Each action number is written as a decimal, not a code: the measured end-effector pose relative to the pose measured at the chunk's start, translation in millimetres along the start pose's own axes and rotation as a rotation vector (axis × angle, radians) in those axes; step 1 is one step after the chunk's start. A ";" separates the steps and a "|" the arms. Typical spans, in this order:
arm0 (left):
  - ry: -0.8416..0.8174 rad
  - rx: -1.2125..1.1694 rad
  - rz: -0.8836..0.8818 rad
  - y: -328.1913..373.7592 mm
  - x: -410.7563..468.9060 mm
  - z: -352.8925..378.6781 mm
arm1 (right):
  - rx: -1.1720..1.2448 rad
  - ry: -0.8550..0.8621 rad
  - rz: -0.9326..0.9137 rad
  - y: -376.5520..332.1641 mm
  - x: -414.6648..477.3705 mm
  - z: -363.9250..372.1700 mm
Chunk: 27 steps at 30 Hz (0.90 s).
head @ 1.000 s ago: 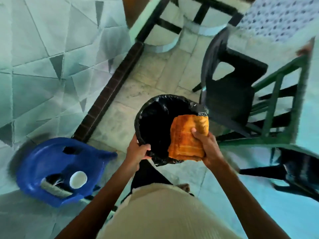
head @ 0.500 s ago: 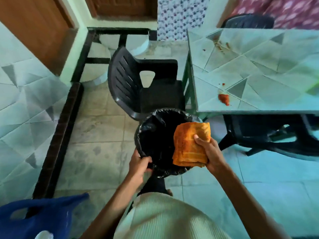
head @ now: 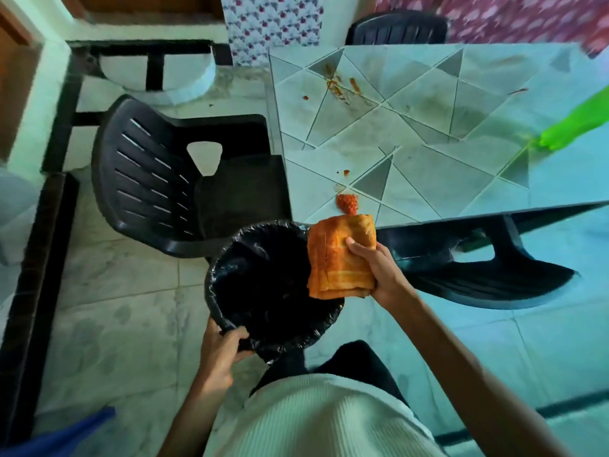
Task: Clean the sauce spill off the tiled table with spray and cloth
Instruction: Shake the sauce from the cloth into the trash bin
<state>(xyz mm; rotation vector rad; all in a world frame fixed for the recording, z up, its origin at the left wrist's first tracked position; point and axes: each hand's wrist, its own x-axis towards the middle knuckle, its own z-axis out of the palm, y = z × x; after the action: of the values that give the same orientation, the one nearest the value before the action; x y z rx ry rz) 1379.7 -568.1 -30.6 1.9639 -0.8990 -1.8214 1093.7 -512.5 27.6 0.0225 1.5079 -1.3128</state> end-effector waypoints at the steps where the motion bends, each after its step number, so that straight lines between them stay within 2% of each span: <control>1: 0.014 -0.010 -0.015 -4.7 -4.3 2.8 | 0.000 -0.003 0.013 -4.3 4.9 -3.1; 8: 0.145 -0.138 -0.104 -39.7 -22.5 48.7 | -0.100 -0.124 0.091 -48.0 58.4 -26.5; 14: 0.371 -0.312 -0.133 -67.1 -53.6 131.5 | -0.267 -0.319 0.140 -87.7 107.6 -51.7; 19: 0.497 -0.487 -0.161 -86.0 -66.7 198.8 | -0.441 -0.474 0.115 -125.4 140.0 -66.2; 21: 0.542 -0.519 -0.173 -89.6 -68.3 222.3 | -0.465 -0.504 0.014 -147.2 152.9 -62.6; 23: 0.580 -0.514 -0.181 -89.1 -67.8 243.7 | -0.584 -0.497 -0.212 -172.8 166.3 -52.9; 27: 0.590 -0.494 -0.209 -81.7 -62.2 274.3 | -1.325 -0.301 -0.955 -205.6 206.2 -18.8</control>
<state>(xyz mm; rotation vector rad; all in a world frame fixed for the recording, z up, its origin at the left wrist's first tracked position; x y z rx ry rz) 1132.1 -416.9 -71.2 2.1119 -0.0552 -1.2544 870.0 -699.9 22.4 -1.8114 1.8939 -0.6357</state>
